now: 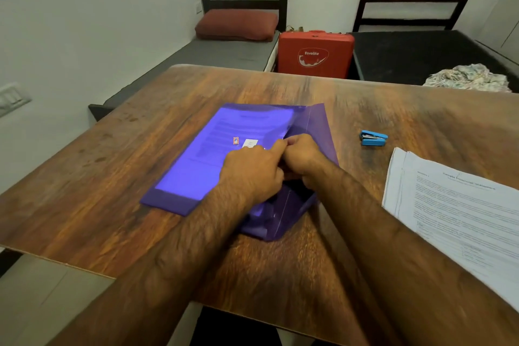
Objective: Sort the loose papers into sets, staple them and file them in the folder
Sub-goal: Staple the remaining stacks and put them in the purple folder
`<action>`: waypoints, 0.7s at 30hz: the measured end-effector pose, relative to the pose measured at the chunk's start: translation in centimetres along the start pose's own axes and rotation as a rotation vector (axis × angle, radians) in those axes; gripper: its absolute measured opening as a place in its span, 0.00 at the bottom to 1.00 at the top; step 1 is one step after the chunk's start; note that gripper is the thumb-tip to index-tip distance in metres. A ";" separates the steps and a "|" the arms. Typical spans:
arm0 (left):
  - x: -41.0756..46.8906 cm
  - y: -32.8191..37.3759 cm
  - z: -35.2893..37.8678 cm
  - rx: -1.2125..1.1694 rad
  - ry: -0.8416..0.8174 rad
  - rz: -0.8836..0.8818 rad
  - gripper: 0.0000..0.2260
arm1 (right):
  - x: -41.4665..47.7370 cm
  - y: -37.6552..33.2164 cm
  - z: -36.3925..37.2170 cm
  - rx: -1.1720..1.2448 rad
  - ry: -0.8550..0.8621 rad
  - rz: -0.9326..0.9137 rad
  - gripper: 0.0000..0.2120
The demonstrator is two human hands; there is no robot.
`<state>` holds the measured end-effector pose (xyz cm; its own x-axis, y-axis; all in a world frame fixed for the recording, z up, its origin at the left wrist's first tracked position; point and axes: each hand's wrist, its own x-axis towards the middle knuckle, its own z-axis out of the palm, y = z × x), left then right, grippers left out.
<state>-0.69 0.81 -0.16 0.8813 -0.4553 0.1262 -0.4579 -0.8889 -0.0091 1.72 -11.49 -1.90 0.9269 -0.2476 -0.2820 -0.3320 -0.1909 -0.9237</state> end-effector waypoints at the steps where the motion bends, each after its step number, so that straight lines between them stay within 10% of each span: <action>1: 0.2 -0.2 0.2 0.002 -0.009 -0.003 0.25 | -0.1 0.0 -0.3 -0.063 0.027 -0.014 0.09; 17: 1.0 12.3 0.1 -0.115 0.086 0.150 0.12 | -6.7 4.2 -12.9 -0.527 0.561 -0.171 0.07; 21: 1.3 16.7 0.6 -0.072 -0.255 0.080 0.25 | -8.7 7.3 -17.6 -0.567 0.662 -0.059 0.09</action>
<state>-7.12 -14.62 -0.73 0.8388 -0.5296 -0.1261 -0.5261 -0.8481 0.0626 -11.85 -27.48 -1.66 0.7119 -0.6895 0.1337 -0.4864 -0.6213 -0.6143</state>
